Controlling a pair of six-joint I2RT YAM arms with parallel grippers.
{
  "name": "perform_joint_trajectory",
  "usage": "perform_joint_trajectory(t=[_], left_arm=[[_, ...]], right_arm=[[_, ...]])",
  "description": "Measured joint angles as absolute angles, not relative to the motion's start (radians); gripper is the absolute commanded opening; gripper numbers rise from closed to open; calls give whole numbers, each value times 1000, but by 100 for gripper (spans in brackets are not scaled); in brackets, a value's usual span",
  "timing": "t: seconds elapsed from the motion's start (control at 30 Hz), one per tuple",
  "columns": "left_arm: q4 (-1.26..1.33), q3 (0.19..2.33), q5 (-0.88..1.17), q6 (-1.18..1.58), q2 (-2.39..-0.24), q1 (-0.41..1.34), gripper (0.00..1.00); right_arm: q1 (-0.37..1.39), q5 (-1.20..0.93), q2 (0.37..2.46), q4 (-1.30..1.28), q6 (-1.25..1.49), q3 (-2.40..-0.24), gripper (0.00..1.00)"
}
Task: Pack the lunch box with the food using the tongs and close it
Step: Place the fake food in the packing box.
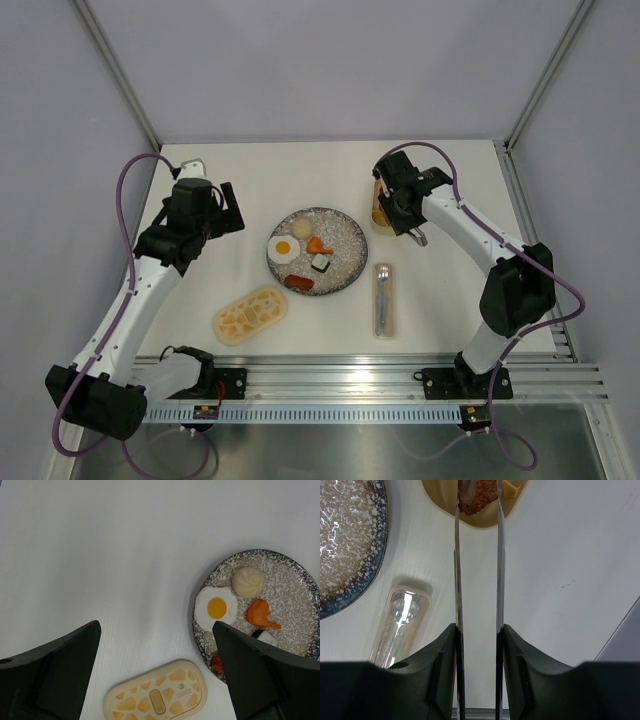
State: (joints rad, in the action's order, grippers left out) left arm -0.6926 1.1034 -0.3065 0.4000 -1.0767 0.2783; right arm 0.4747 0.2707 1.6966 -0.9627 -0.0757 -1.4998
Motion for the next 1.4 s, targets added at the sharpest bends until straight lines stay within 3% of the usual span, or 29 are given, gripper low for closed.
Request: perform_joint_trajectory(t=[0.93, 1.4], left_arm=[[-687, 1103, -307, 396, -1082, 278, 99], [-686, 1102, -307, 396, -1082, 278, 99]], right_arm=[[475, 271, 1698, -964, -75, -1499, 60], [475, 251, 1694, -964, -71, -1526, 52]])
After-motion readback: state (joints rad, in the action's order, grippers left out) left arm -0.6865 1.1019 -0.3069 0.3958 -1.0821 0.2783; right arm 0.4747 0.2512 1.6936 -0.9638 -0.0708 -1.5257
